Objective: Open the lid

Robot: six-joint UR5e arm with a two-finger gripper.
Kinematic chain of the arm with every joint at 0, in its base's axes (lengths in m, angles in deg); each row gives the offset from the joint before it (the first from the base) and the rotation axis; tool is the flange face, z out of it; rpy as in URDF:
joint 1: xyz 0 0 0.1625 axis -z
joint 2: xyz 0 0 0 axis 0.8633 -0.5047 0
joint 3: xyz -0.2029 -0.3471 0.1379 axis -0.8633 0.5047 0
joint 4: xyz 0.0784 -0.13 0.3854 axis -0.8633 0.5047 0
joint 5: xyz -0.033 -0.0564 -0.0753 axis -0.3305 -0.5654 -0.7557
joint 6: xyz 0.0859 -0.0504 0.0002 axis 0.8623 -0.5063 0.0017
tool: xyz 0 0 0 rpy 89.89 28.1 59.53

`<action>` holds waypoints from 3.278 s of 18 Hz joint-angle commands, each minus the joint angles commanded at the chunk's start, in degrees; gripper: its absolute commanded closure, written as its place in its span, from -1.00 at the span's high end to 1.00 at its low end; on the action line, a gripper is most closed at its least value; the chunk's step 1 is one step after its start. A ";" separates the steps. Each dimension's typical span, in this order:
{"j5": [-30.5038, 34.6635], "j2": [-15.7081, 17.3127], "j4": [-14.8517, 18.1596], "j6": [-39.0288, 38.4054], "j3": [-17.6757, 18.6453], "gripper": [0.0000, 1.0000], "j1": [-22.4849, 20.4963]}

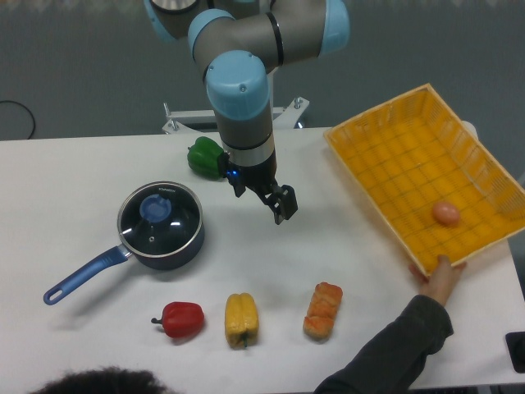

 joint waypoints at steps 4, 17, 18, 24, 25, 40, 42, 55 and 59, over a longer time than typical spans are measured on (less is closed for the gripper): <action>0.09 -0.09 0.00 -0.09 0.00 1.00 0.00; 0.26 0.00 0.26 -0.18 0.00 1.00 0.09; 0.26 0.00 0.26 -0.18 0.00 1.00 0.09; 0.26 0.00 0.44 -0.18 0.09 1.00 0.09; 0.26 0.09 0.79 -0.18 0.09 1.00 0.09; 0.26 0.18 1.32 -0.18 0.09 1.00 0.09; 0.26 0.18 1.49 -0.18 0.09 1.00 0.00; 0.26 0.18 1.93 -0.26 0.09 1.00 0.09; 0.26 0.18 1.93 -0.88 0.09 1.00 0.09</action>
